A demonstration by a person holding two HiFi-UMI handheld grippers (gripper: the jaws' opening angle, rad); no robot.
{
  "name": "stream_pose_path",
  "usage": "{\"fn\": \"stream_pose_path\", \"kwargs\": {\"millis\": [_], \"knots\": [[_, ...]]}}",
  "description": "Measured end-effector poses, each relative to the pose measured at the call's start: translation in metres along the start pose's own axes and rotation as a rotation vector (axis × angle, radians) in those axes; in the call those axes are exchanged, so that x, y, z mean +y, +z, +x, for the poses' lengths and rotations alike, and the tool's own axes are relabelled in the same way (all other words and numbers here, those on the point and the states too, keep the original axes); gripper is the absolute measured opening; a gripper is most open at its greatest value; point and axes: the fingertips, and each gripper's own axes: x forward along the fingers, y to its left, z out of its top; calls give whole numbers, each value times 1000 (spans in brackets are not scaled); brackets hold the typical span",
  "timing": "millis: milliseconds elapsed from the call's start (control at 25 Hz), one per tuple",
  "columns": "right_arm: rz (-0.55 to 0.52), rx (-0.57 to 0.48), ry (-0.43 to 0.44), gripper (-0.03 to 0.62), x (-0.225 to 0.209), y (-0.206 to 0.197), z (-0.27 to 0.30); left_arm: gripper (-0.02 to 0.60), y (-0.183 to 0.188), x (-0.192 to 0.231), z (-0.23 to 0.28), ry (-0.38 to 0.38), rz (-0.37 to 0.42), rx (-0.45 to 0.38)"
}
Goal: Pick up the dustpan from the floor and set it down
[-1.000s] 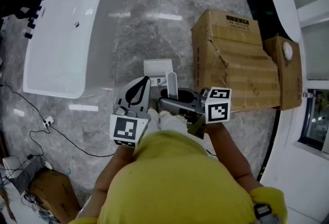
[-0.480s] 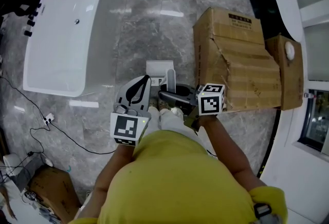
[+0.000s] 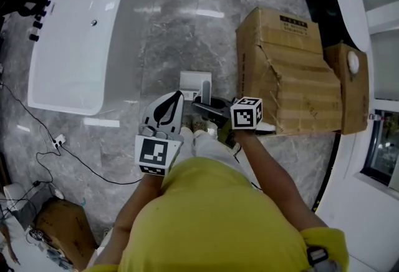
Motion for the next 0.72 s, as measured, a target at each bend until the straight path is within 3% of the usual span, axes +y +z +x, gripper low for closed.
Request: {"fn": "stream_pose_path", "kwargs": {"millis": [320,520,720], "knots": [[-10,24,-72,163,-50,-9,9,2,-7,1,-3,6,-4,16],[-9,41,-75,163,-52,-14,16,2,-9,3,-4,9,-13,18],[-31,80,-156,178,-54,-27,15,2,-8,3,-7,5,-11,12]]}}
